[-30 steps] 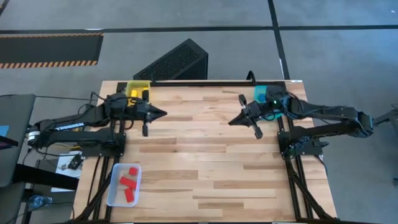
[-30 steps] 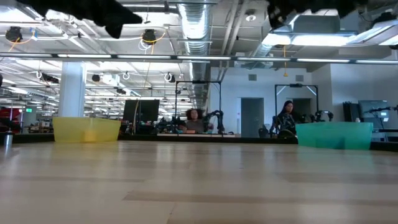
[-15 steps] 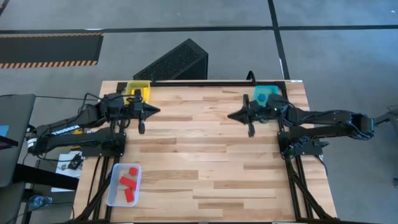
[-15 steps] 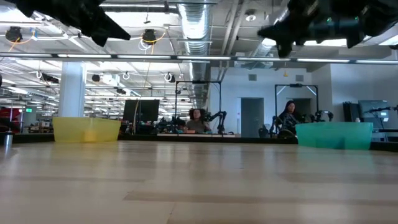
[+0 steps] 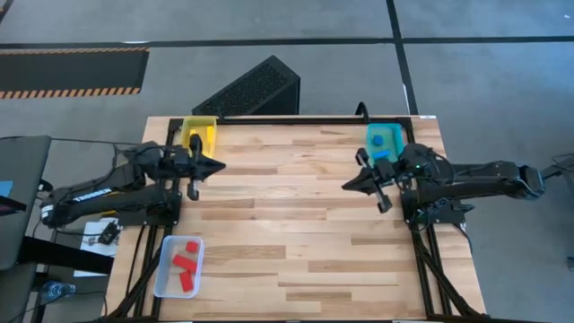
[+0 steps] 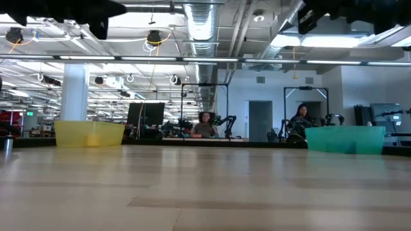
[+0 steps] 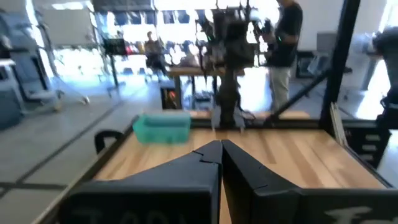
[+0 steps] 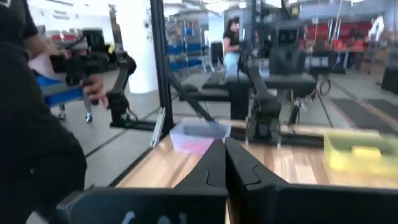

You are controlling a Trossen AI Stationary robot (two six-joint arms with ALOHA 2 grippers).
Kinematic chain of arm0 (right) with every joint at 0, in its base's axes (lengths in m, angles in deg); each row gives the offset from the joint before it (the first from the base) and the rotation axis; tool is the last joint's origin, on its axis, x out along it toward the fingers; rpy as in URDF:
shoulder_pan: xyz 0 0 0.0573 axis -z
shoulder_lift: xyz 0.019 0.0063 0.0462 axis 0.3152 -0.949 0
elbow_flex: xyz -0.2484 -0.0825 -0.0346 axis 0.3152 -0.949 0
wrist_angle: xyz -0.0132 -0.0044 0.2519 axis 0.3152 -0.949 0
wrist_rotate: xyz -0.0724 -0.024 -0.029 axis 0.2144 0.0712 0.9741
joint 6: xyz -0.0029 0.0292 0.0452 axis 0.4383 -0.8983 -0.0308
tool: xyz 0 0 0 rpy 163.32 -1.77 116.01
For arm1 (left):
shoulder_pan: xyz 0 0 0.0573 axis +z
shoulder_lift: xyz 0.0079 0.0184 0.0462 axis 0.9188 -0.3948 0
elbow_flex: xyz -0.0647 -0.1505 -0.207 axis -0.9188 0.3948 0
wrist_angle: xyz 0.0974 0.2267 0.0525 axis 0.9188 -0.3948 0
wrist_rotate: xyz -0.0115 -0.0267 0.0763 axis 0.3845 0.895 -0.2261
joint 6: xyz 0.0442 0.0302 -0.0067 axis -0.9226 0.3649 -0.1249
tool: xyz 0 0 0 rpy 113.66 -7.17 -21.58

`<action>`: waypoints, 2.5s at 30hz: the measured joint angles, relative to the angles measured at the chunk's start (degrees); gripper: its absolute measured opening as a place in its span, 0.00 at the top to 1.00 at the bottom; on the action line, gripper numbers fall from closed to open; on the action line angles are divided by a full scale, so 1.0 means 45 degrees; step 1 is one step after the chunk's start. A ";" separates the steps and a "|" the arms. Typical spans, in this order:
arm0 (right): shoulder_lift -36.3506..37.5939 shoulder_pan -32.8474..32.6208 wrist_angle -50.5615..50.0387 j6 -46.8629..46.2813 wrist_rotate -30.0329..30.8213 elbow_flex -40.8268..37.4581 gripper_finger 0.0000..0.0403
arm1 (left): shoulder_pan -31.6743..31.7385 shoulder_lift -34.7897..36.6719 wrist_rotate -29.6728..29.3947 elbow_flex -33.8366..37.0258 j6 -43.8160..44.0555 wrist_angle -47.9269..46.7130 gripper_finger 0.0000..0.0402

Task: Sort & place blocks by color
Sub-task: Return to Home Position

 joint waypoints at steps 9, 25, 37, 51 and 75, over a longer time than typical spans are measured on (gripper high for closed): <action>0.3391 -0.0039 -0.5145 0.1338 0.0115 -0.0005 0.98 | 0.0312 0.1441 -0.0321 0.0318 0.0173 -0.0486 1.00; 0.6000 -0.0258 -0.3012 0.1156 0.0723 -0.2985 0.98 | -0.0157 0.3629 -0.0764 0.2591 0.1322 -0.0164 1.00; 0.7737 -0.0257 -0.2033 -0.0523 0.1407 -0.4843 0.98 | -0.0839 0.5564 -0.1664 0.3973 0.1286 -0.0184 1.00; 0.8048 -0.0413 -0.1153 0.0097 0.3065 -0.5727 0.97 | -0.0854 0.5618 -0.0078 0.5493 0.2302 0.1079 1.00; 0.8058 -0.0179 -0.4063 0.0490 0.3079 -0.5736 0.94 | -0.0844 0.5563 -0.2358 0.5507 0.3374 0.0600 1.00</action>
